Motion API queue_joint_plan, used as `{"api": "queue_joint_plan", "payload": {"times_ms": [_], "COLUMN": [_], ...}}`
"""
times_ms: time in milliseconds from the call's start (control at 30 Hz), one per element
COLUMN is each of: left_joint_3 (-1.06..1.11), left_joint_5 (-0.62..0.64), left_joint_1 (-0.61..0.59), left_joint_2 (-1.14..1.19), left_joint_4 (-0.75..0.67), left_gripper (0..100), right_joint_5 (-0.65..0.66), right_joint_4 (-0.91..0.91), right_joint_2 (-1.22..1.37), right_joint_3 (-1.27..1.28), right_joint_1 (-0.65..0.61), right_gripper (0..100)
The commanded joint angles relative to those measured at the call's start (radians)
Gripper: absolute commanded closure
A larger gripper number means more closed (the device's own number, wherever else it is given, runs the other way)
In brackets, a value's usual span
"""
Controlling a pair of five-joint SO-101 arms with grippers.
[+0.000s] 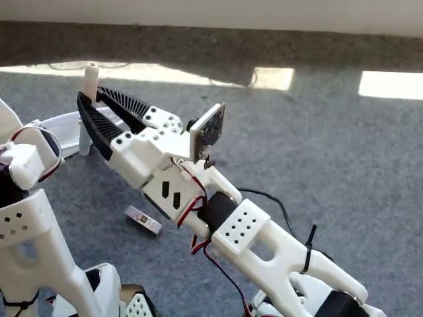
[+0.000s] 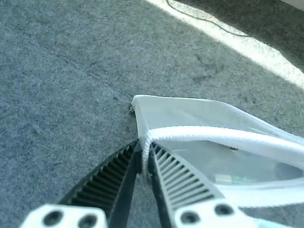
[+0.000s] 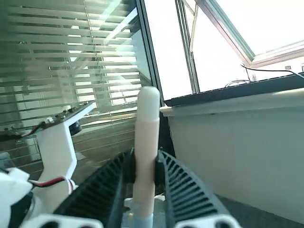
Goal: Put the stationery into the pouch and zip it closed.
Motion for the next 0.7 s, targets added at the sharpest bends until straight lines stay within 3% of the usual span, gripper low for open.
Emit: {"api": "queue_joint_plan", "payload": {"times_ms": [0,267,667], "left_joint_3": [-0.010,0.019,0.021], "left_joint_5": [-0.014,-0.014,-0.014], "left_joint_1": [0.015,0.013,0.010], "left_joint_2": [0.021,0.016,0.016], "left_joint_4": [-0.005,-0.006,-0.006], "left_gripper": [99,99,99], "right_joint_5": [0.011,0.009,0.009], "right_joint_4": [-0.090,-0.124,-0.217], "right_joint_2": [-0.007,0.008,0.283], "right_joint_3": [-0.065,-0.067,-0.159], "right_joint_1": [0.012,0.012,0.044], "right_gripper": [99.3,99.3,99.3]}}
